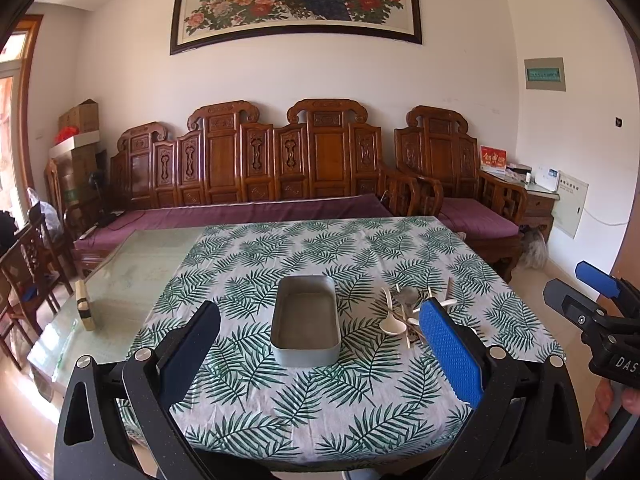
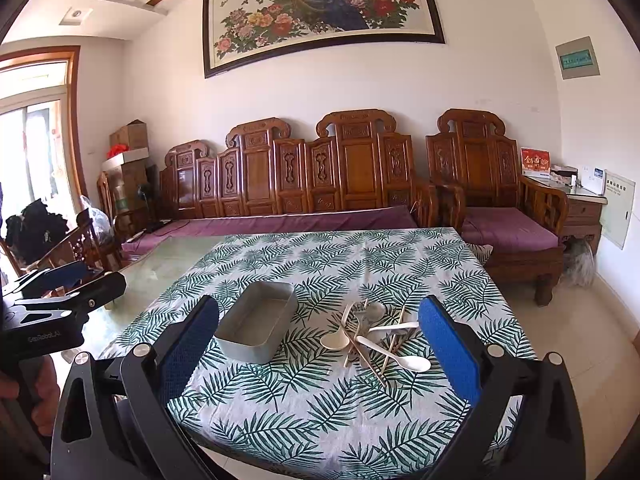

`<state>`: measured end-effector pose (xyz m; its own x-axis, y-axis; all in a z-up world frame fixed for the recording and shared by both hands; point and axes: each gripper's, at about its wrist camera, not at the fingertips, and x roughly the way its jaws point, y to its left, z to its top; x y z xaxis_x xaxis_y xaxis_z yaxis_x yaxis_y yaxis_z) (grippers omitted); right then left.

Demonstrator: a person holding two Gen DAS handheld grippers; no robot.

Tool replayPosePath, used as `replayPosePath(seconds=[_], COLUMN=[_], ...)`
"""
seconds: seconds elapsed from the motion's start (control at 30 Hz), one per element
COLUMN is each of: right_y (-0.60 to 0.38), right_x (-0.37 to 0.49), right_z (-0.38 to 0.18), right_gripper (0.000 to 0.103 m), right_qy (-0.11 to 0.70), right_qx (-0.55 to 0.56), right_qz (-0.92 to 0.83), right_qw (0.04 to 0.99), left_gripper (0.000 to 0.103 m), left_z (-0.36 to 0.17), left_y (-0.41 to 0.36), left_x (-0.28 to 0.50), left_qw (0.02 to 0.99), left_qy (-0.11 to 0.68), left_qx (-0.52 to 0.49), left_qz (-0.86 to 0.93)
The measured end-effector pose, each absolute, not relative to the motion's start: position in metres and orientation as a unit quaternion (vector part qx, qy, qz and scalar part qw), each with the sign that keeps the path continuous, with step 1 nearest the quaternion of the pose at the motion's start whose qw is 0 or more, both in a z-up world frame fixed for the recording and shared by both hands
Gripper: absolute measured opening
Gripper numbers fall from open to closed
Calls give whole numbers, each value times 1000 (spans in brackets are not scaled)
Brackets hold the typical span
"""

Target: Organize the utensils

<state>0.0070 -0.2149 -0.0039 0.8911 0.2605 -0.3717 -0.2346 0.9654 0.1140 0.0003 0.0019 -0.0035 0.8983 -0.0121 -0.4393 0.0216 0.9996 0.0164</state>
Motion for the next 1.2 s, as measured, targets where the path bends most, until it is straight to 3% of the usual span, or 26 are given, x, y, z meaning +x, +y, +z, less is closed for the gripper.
replayPosePath(seconds=[1.2], right_y=[-211], right_x=[6], right_z=[-12], right_gripper=[101], right_qy=[199], right_qx=[32], right_qz=[126], right_qw=[971], left_gripper=[97], left_z=[3], left_y=[-2], left_x=[-1], left_qw=[974], left_qy=[227], left_qx=[13], left_qz=[-13])
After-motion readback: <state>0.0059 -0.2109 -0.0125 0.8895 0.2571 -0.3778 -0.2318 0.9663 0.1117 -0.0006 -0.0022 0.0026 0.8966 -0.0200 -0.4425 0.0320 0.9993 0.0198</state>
